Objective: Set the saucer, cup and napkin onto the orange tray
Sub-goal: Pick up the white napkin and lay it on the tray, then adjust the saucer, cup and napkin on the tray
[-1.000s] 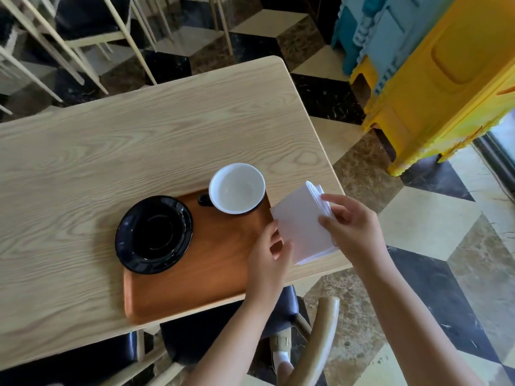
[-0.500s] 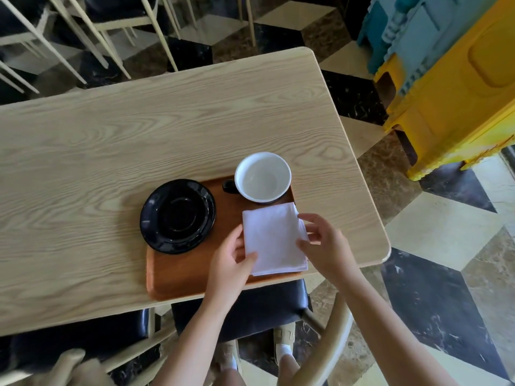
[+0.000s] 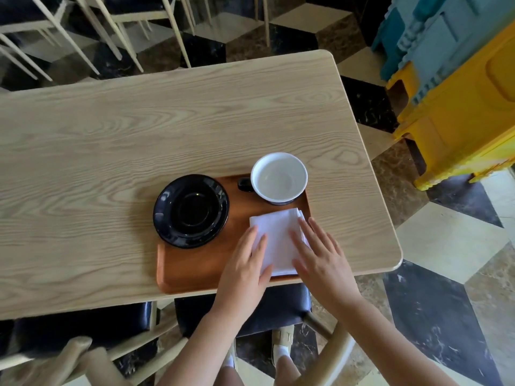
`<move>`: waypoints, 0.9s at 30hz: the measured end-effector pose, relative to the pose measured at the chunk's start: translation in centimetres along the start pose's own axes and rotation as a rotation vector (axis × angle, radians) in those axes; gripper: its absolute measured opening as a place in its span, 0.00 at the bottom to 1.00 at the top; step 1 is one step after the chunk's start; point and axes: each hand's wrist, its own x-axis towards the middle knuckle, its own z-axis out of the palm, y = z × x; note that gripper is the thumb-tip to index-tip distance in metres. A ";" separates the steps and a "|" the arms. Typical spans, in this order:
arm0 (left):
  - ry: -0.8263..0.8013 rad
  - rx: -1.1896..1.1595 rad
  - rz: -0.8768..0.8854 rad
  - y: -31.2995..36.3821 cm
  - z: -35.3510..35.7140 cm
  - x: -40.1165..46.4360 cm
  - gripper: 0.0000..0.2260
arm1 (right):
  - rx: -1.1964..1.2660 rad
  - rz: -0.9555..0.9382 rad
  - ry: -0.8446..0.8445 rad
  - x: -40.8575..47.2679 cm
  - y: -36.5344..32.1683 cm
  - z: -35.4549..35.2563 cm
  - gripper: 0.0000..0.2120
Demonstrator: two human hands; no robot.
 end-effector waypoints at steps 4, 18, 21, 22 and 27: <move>-0.038 0.064 0.064 -0.3 1.0 -0.1 0.25 | -0.051 -0.025 -0.072 -0.6 0.6 0.6 0.24; -0.034 0.107 0.124 -1.0 -0.2 -0.2 0.22 | -0.085 -0.006 0.047 0.6 -1.1 0.6 0.19; 0.023 0.101 0.135 -2.2 -2.3 -0.5 0.21 | -0.035 -0.092 0.079 1.9 -2.6 0.7 0.17; 0.051 0.107 0.134 -3.0 -3.1 -0.7 0.21 | -0.017 -0.127 0.080 2.4 -3.2 0.9 0.17; 0.101 0.235 0.056 -8.7 -6.9 -1.4 0.17 | 0.037 -0.242 0.084 5.7 -7.0 1.5 0.23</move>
